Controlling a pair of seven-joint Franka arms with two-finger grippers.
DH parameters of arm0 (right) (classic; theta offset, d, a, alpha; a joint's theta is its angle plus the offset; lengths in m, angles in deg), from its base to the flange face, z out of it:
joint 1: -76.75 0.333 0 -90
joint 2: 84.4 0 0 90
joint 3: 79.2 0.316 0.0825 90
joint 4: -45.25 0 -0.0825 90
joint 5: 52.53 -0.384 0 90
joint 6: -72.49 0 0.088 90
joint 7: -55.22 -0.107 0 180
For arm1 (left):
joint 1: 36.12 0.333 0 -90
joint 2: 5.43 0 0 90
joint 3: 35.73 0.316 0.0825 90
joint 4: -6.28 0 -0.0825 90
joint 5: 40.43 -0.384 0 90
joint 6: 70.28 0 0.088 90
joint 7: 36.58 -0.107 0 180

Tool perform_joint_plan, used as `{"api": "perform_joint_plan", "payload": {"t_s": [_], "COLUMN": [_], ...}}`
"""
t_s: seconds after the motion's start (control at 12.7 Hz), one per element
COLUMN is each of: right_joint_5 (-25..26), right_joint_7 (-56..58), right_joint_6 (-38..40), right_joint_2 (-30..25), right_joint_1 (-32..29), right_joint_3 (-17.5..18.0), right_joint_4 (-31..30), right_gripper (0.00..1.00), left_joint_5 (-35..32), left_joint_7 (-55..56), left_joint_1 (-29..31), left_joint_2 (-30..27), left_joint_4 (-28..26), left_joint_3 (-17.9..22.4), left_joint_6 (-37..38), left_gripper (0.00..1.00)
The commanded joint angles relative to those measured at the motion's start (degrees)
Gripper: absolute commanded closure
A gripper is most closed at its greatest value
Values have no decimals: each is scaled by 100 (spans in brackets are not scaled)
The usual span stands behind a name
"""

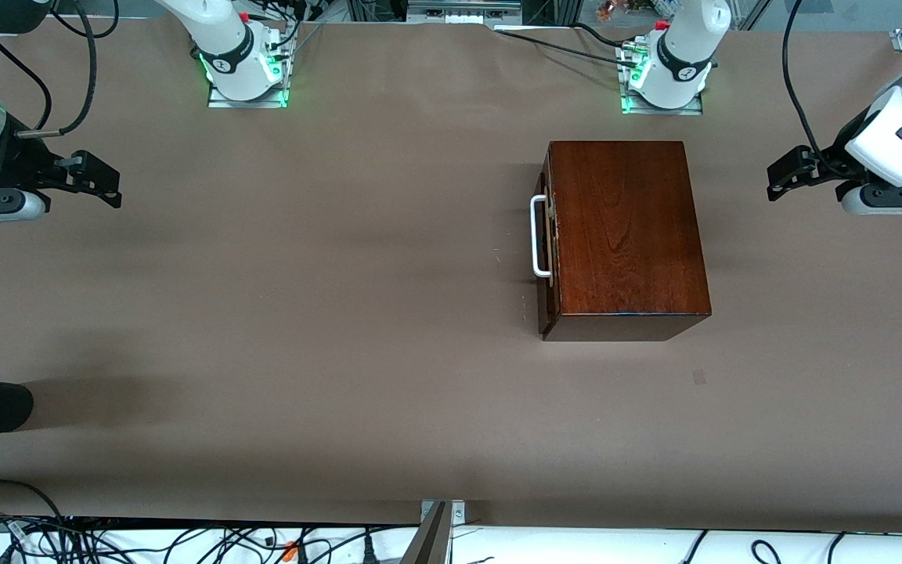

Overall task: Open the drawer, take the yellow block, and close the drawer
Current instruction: 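Reach the left gripper toward the white drawer handle of the box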

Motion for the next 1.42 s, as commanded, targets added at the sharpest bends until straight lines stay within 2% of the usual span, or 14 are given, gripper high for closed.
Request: {"api": "perform_joint_plan", "payload": {"t_s": [0.0,0.95,1.34], "right_joint_5": [-92,-92,-92], "right_joint_7": [-33,-33,-33], "right_joint_6": [24,33,33], "right_joint_2": [16,16,16], "right_joint_1": [17,17,17], "right_joint_3": [-27,-27,-27], "right_joint_4": [62,62,62], "right_gripper": [0,0,0], "left_joint_5": [92,119,119], "left_joint_7": [30,65,65], "left_joint_1": [-24,-68,-497], "left_joint_2": [103,313,559], "left_joint_4": [207,347,338], "left_joint_3": [30,21,-225], "left_joint_6": [133,519,705], "left_gripper": [0,0,0]}}
